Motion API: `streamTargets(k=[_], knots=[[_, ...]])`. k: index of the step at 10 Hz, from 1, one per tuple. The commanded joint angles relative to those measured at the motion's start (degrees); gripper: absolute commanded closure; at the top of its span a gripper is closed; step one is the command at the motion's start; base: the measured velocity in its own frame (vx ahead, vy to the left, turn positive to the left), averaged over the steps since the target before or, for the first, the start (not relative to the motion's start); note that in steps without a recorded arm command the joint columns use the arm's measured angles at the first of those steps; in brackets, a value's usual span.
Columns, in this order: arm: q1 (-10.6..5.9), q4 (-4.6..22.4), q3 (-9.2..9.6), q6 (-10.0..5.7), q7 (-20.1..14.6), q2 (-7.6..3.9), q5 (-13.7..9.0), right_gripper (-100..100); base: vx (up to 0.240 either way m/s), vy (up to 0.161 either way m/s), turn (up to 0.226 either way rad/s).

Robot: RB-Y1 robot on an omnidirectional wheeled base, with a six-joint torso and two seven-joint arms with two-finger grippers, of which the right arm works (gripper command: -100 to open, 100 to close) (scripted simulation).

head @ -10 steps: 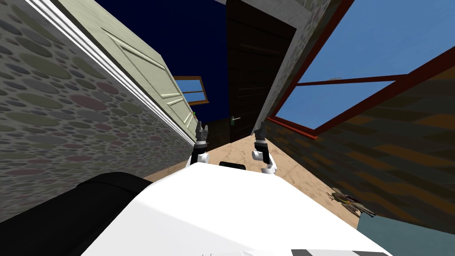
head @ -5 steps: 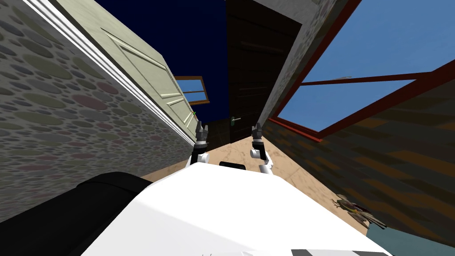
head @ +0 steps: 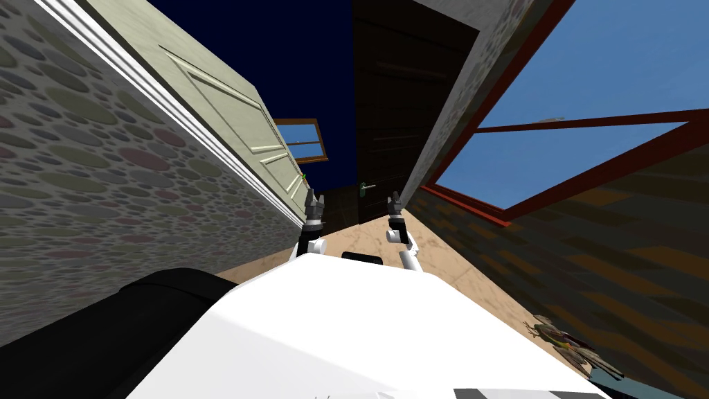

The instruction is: Push the door open

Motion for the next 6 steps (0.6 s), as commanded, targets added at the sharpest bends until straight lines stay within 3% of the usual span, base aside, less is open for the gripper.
streamTargets(k=[1, 2, 3, 4, 5, 6], knots=[[-0.8, 2.2, 0.06, 0.3, -0.3, -0.18, -0.1, -100, 0.033, -0.043, 0.044], [-2.83, 4.8, 0.26, 0.54, -0.4, -0.06, -0.1, -100, 0.037, -0.059, 0.074], [-2.83, 5.6, 0.26, 0.54, -0.4, -0.06, -0.1, -100, 0.039, -0.051, 0.038], [-4.85, 7.4, 0.46, 0.77, -0.6, 0.07, -0.2, -100, 0.047, -0.054, 0.057], [-4.85, 8.9, 0.46, 0.77, -0.6, 0.07, -0.2, -100, 0.039, -0.049, 0.05], [-6.87, 11.4, 0.65, 1.01, -0.8, 0.21, -0.3, -100, 0.052, -0.053, 0.064]])
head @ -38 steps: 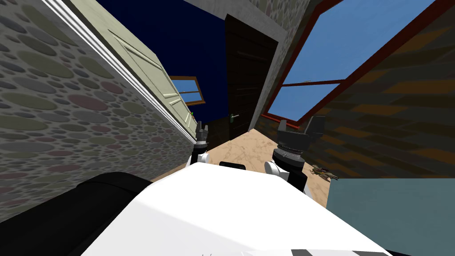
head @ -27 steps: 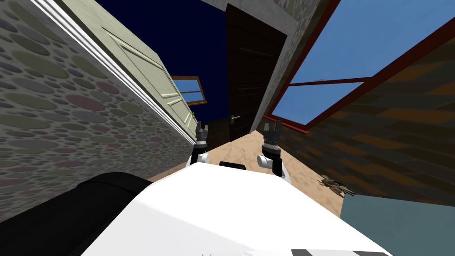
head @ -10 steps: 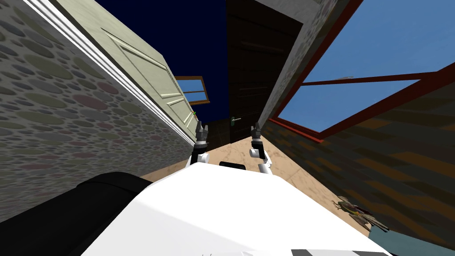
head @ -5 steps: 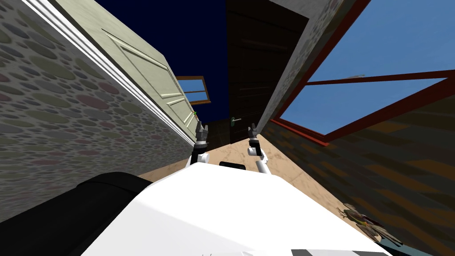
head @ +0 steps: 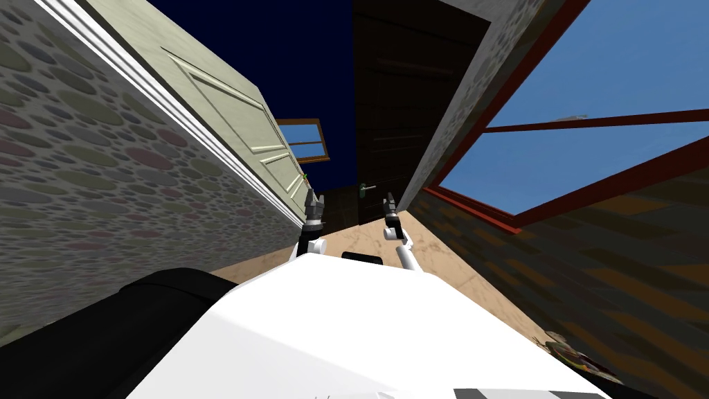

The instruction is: Push the door open

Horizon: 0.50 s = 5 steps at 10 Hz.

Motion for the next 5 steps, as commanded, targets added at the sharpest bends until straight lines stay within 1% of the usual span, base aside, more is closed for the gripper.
streamTargets(k=[1, 2, 3, 4, 5], knots=[[-1.27, 2.5, 0.07, 0.26, 0.0, 0.24, 0.0, -100, 0.039, -0.041, 0.035], [-3.24, 4.2, 0.26, 0.49, -0.1, 0.43, -0.1, -100, 0.04, -0.054, 0.062], [-3.24, 5.8, 0.26, 0.49, -0.1, 0.43, -0.1, -100, 0.037, -0.045, 0.048], [-5.2, 8.1, 0.45, 0.72, -0.3, 0.62, -0.1, -100, 0.036, -0.043, 0.066], [-5.2, 9.1, 0.45, 0.72, -0.3, 0.62, -0.1, -100, 0.037, -0.039, 0.034]])
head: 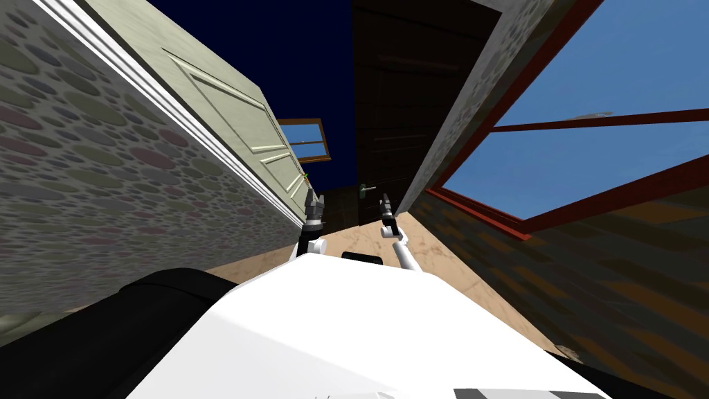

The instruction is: Push the door open

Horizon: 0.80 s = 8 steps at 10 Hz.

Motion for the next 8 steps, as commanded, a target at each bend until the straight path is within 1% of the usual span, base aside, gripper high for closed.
streamTargets(k=[1, 2, 3, 4, 5, 6, 7, 8], knots=[[-2.16, 2.9, 0.19, 0.52, -0.4, -0.03, -0.1, -100, 0.043, -0.043, 0.064], [-2.16, 3.8, 0.19, 0.52, -0.4, -0.03, -0.1, -100, 0.033, -0.051, 0.042], [-4.01, 5.4, 0.37, 0.73, -0.5, 0.21, -0.2, -100, 0.044, -0.063, 0.053], [-4.01, 6.9, 0.37, 0.73, -0.5, 0.21, -0.2, -100, 0.04, -0.055, 0.049], [-5.86, 8.7, 0.55, 0.95, -0.7, 0.44, -0.2, -100, 0.041, -0.053, 0.064], [-5.86, 10.0, 0.55, 0.95, -0.7, 0.44, -0.2, -100, 0.036, -0.045, 0.034], [-7.61, 12.4, 0.72, 1.15, -0.8, 0.69, -0.3, -100, 0.038, -0.049, 0.053], [-7.61, 12.9, 0.72, 1.15, -0.8, 0.69, -0.3, -100, 0.036, -0.041, 0.034]])
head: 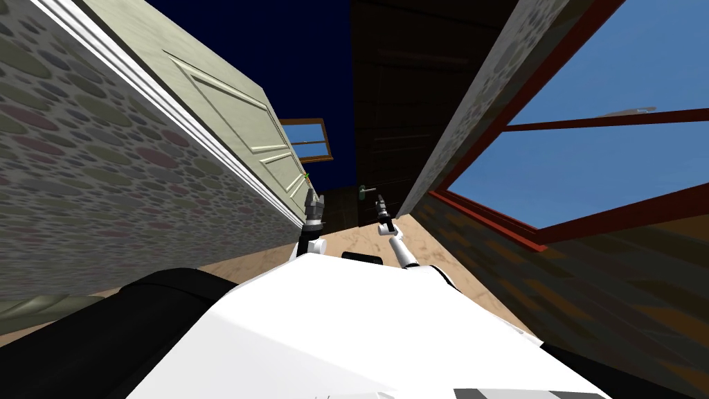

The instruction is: Push the door open

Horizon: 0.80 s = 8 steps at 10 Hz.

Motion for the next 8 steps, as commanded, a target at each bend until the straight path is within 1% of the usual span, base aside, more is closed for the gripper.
streamTargets(k=[1, 3, 4, 6, 7, 8], knots=[[-1.72, 2.9, 0.23, 0.28, -0.1, 0.32, 0.0, -100, 0.035, -0.048, 0.063], [-4.89, 7.4, 0.53, 0.65, -0.4, 0.87, -0.1, -100, 0.073, -0.082, 0.09], [-4.89, 8.5, 0.53, 0.65, -0.4, 0.87, -0.1, -100, 0.045, -0.069, 0.029], [-7.77, 12.5, 0.81, 0.99, -0.6, 1.43, -0.2, -100, 0.052, -0.052, 0.057], [-7.77, 13.3, 0.81, 0.99, -0.6, 1.43, -0.2, -100, 0.045, -0.052, 0.033], [-8.93, 15.3, 0.93, 1.12, -0.7, 1.7, -0.2, -100, 0.037, -0.042, 0.031]])
